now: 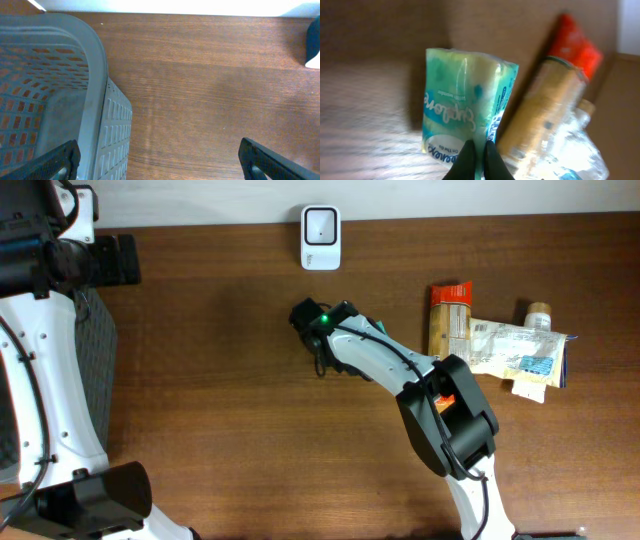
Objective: Scan the item barcode
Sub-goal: 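Lift the teal packet and hold it over the scanner window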
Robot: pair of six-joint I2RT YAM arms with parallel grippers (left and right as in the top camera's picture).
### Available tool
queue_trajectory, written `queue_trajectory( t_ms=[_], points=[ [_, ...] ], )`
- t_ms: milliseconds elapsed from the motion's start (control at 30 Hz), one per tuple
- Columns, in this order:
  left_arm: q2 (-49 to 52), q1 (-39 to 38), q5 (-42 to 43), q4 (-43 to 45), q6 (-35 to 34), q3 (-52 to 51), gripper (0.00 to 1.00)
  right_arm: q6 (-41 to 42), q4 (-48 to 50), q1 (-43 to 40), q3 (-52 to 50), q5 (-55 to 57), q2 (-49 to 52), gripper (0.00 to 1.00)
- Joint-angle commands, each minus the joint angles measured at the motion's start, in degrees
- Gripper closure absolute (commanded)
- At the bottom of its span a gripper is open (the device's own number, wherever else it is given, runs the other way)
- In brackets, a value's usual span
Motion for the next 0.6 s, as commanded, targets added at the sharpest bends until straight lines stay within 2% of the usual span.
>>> queue_trajectory(
  t_ms=[0, 33, 133, 200, 233, 367, 400, 433, 567],
  points=[
    [-1.0, 0.4, 0.0, -0.1, 0.7, 0.9, 0.01, -4.5, 0.0, 0.4, -0.4, -7.0, 0.5, 0.95],
    [-1.0, 0.4, 0.0, -0.1, 0.7, 0.9, 0.01, -4.5, -0.2, 0.5, -0.4, -7.4, 0.5, 0.95],
    [-1.0, 0.4, 0.0, -0.1, 0.7, 0.9, 0.01, -4.6, -3.0, 2.1, -0.4, -8.7, 0.5, 0.83],
    [-1.0, 0.4, 0.0, -0.1, 0.7, 0.9, 0.01, -4.6, -4.3, 3.7, 0.2, -9.2, 0.3, 0.82],
    [-1.0, 0.4, 0.0, -0.1, 0.7, 0.9, 0.01, -2.9, -5.6, 5.3, 2.6, -9.8, -0.3, 0.77],
    [-1.0, 0.4, 0.0, -0.1, 0.7, 0.9, 0.01, -7.3, -8.2, 5.3, 13.5, -27.7, -2.2, 0.68],
    [-1.0, 0.5, 0.0, -0.1, 0.7, 0.9, 0.01, -7.2, -9.7, 4.2, 16.5, -29.0, -2.3, 0.66],
    [-1.0, 0.4, 0.0, -0.1, 0.7, 0.9, 0.01, -6.4, -11.0, 1.7, 19.2, -31.0, -2.3, 0.58],
    [-1.0, 0.4, 0.0, -0.1, 0.7, 0.9, 0.01, -8.2, -12.0, -9.7, 20.2, -47.3, -2.0, 0.51]
  ],
)
